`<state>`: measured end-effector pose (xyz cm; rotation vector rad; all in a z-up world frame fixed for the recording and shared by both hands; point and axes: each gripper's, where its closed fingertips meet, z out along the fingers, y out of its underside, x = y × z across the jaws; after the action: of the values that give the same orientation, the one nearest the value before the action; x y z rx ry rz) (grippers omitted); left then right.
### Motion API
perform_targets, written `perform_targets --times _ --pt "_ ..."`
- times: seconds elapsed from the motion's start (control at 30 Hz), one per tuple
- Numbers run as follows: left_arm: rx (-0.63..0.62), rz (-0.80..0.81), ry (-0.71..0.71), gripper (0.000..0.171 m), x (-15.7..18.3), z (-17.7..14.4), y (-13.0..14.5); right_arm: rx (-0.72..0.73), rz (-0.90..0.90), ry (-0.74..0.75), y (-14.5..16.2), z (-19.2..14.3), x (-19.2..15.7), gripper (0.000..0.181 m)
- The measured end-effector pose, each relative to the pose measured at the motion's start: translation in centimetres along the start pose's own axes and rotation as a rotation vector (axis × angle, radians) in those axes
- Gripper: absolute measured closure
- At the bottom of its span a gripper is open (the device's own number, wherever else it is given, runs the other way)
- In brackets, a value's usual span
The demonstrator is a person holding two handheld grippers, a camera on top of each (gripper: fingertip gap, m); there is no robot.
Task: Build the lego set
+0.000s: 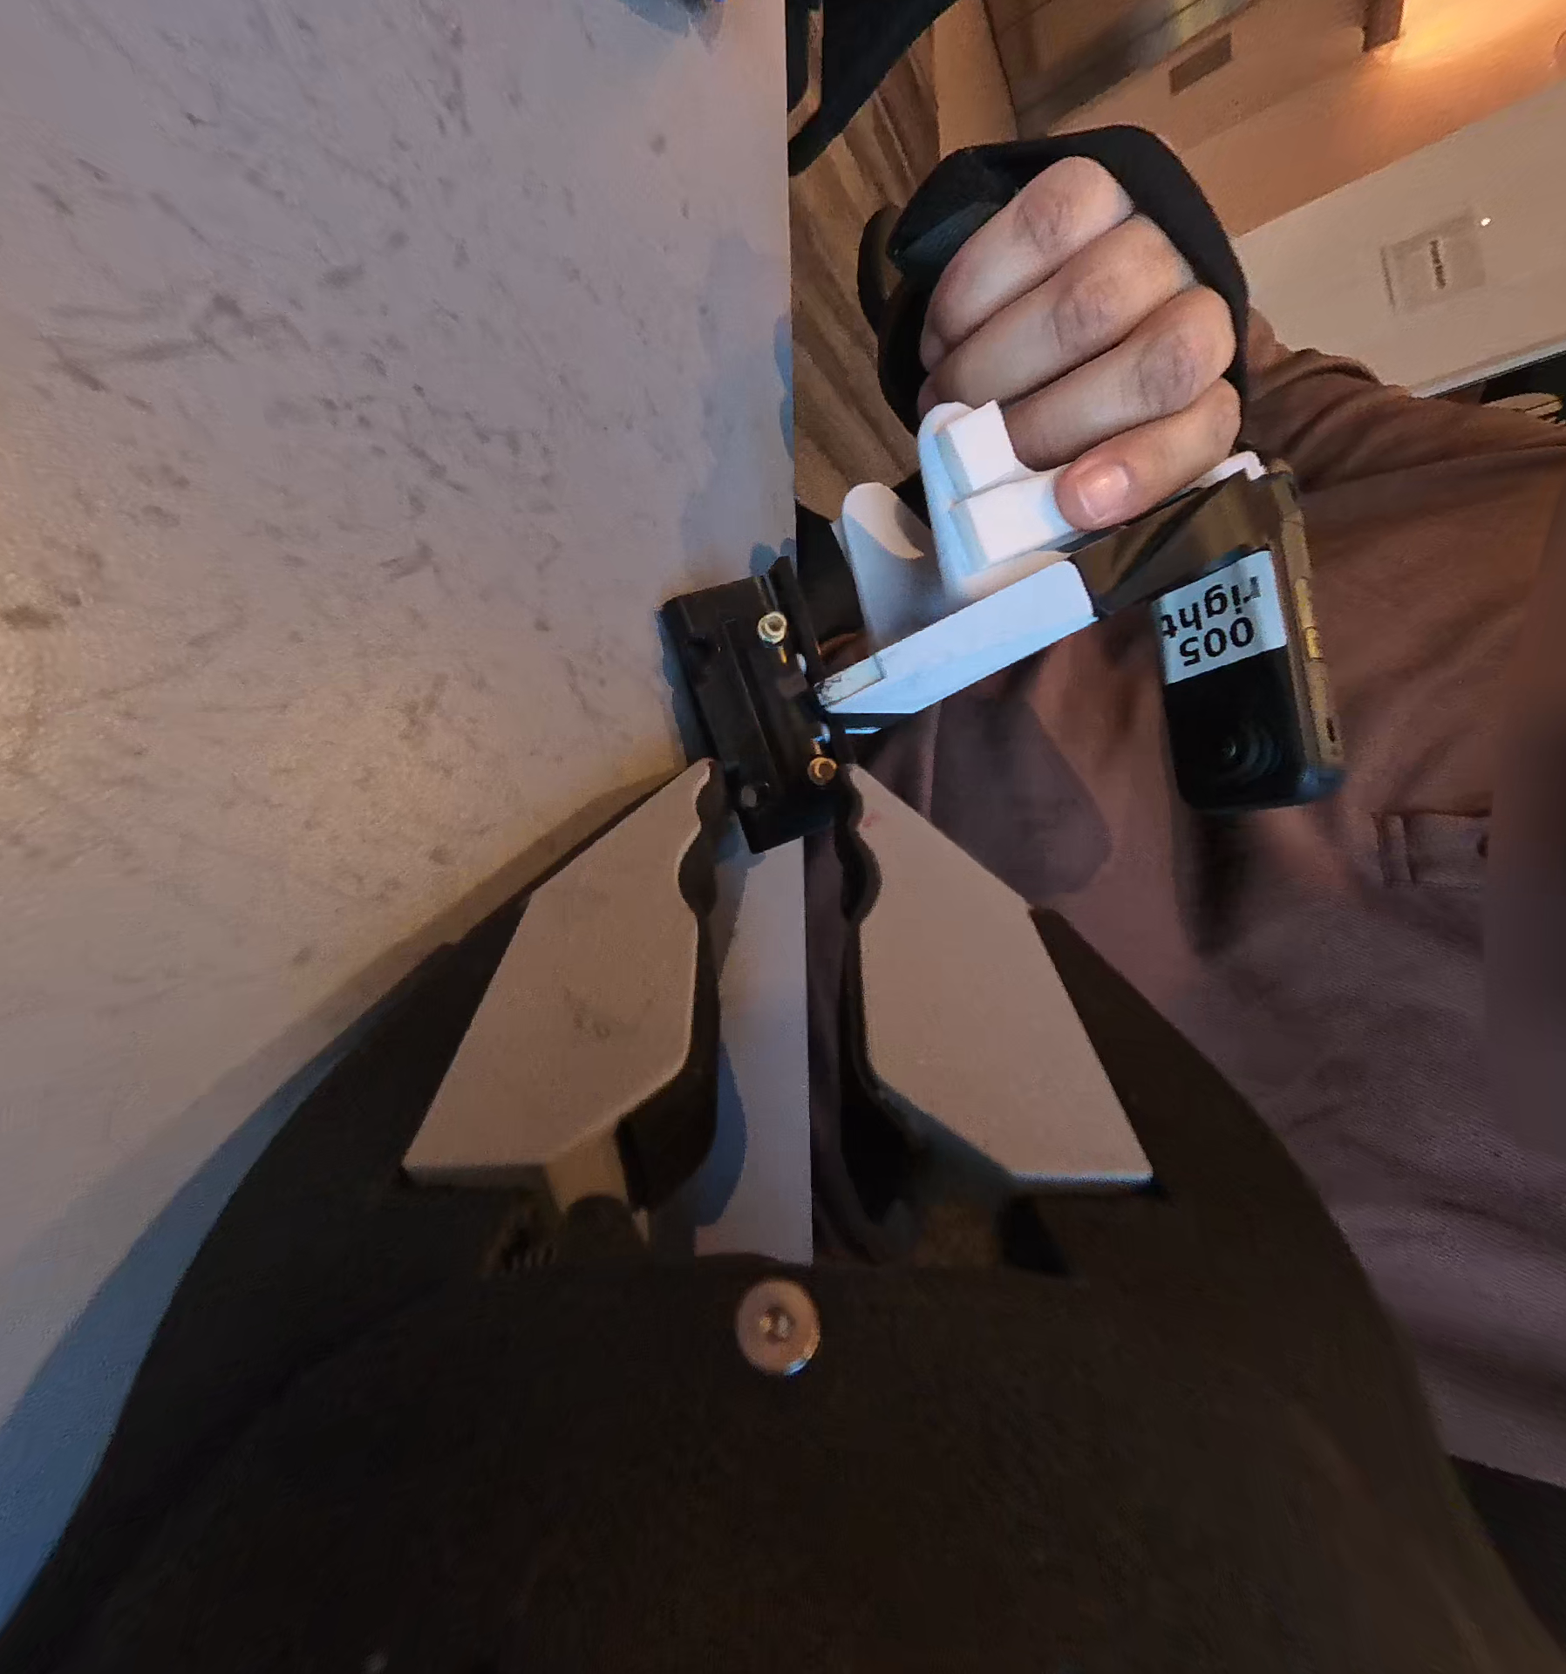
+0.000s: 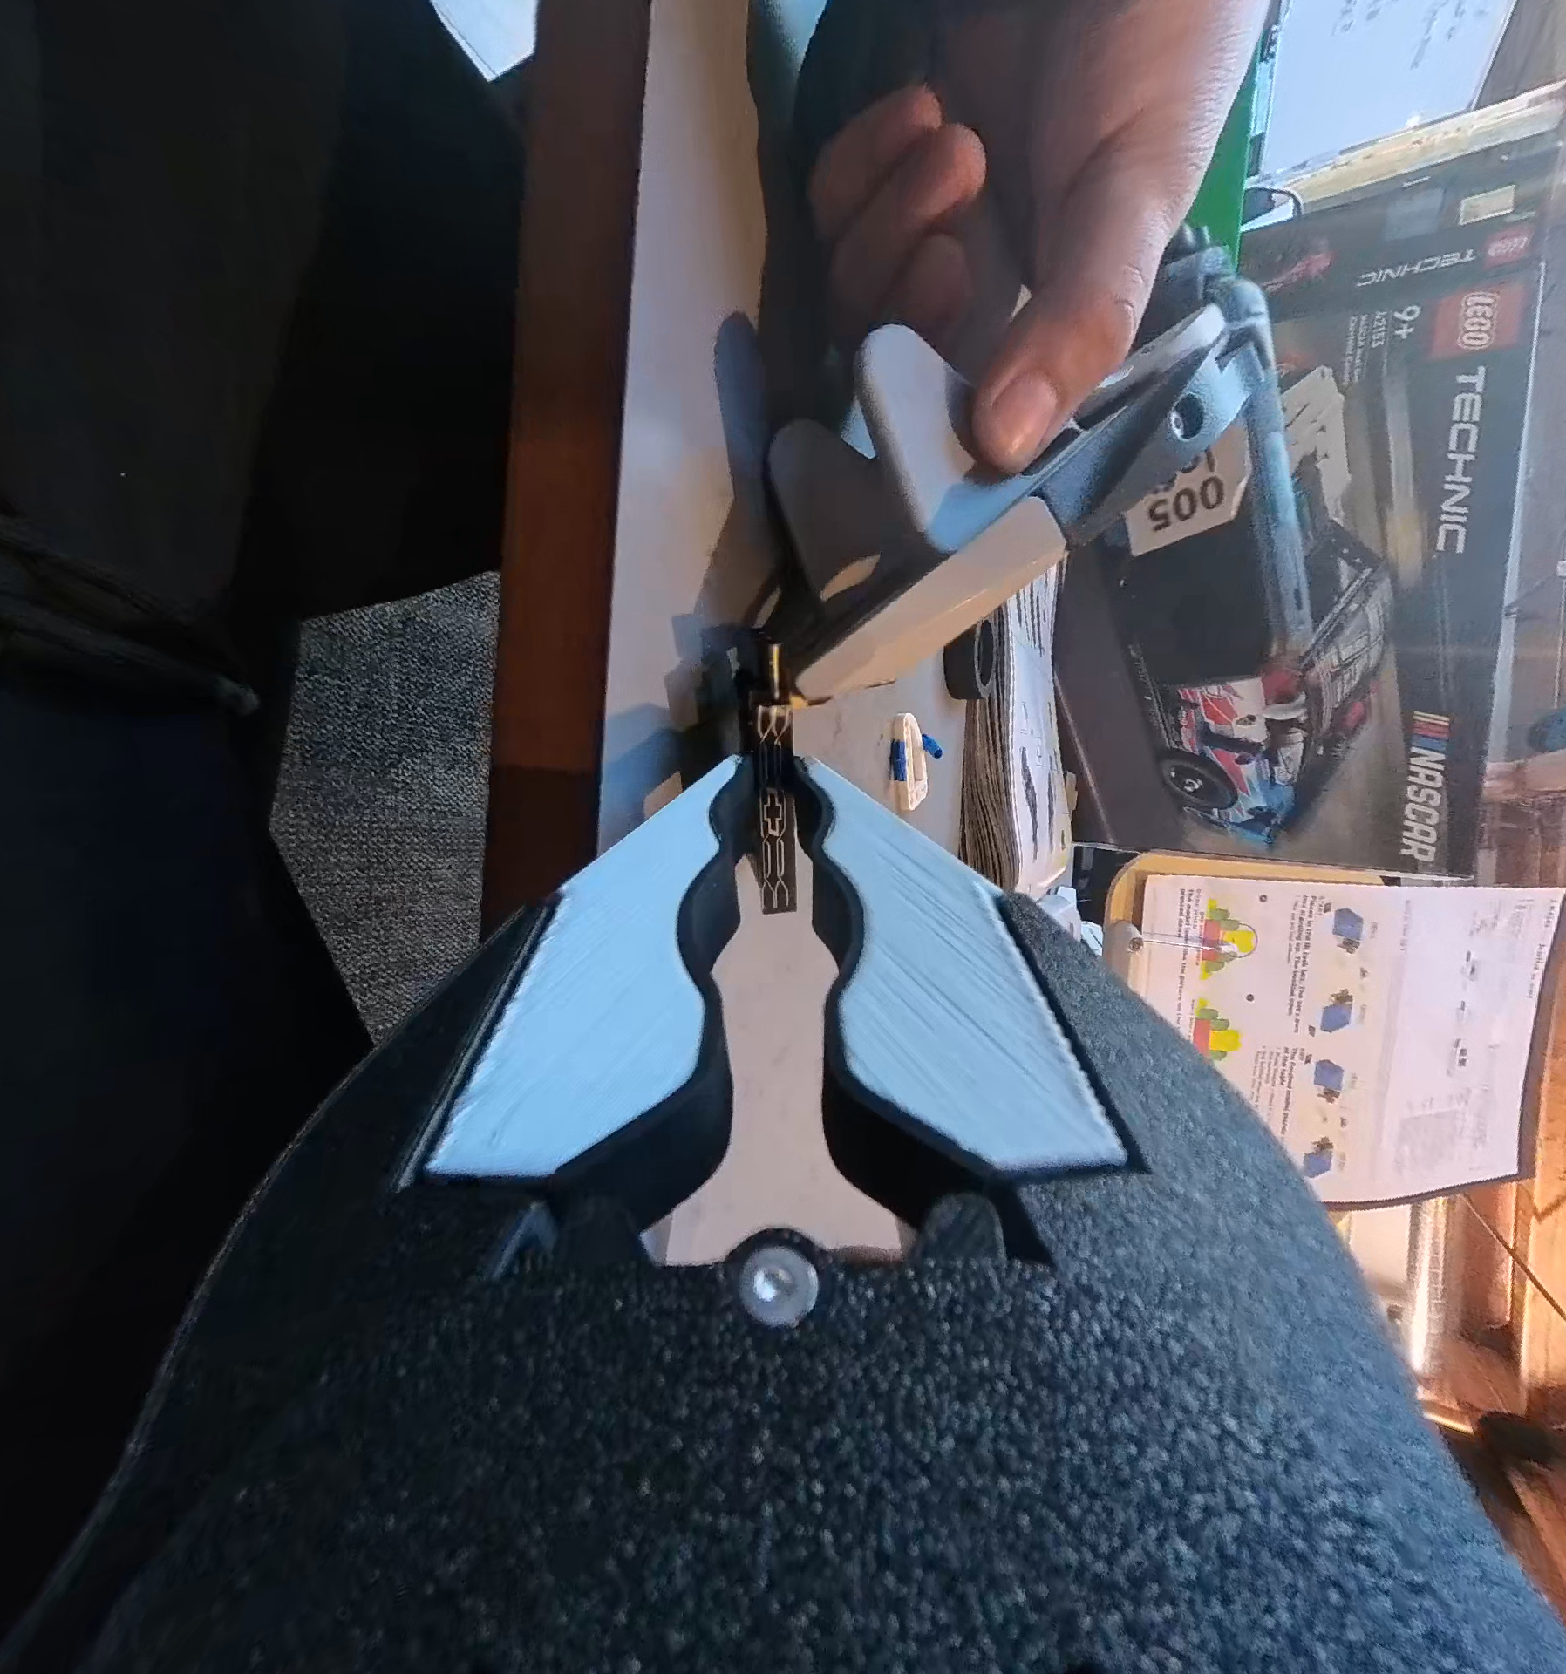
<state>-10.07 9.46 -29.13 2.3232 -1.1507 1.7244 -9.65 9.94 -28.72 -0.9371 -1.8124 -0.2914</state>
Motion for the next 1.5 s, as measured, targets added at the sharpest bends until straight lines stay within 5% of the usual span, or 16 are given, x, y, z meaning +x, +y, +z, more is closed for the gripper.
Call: perform_targets --times 0.8,0.93,1.1,1.17,1.23,1.27,1.5 --pt "-0.058 0.039 0.058 0.134 1.6 1.1 0.9 0.025 -0.031 0.042 -0.6 0.2 0.5 0.171" --pt "-0.025 0.098 -0.047 0.135 1.2 0.7 1.1 0.023 0.006 0.011 -0.6 0.4 0.4 0.171" --pt "0.115 0.312 -0.418 0.123 0.2 0.1 0.8 0.037 0.088 -0.042 -0.7 0.8 1.2 0.171" --pt "0.133 0.395 -0.547 0.13 -0.5 0.1 0.8 0.051 0.124 -0.068 -0.9 1.2 1.8 0.171" --pt "0.128 0.467 -0.624 0.16 -0.9 0.0 1.0 0.063 0.16 -0.115 -1.1 1.7 2.0 0.171" --pt "0.124 0.48 -0.66 0.162 -1.2 -0.3 1.0 0.065 0.185 -0.146 -1.1 2.0 1.9 0.171" --pt "0.093 0.437 -0.555 0.167 -1.7 -1.5 1.2 0.161 0.439 -0.295 -1.5 1.6 2.4 0.171"
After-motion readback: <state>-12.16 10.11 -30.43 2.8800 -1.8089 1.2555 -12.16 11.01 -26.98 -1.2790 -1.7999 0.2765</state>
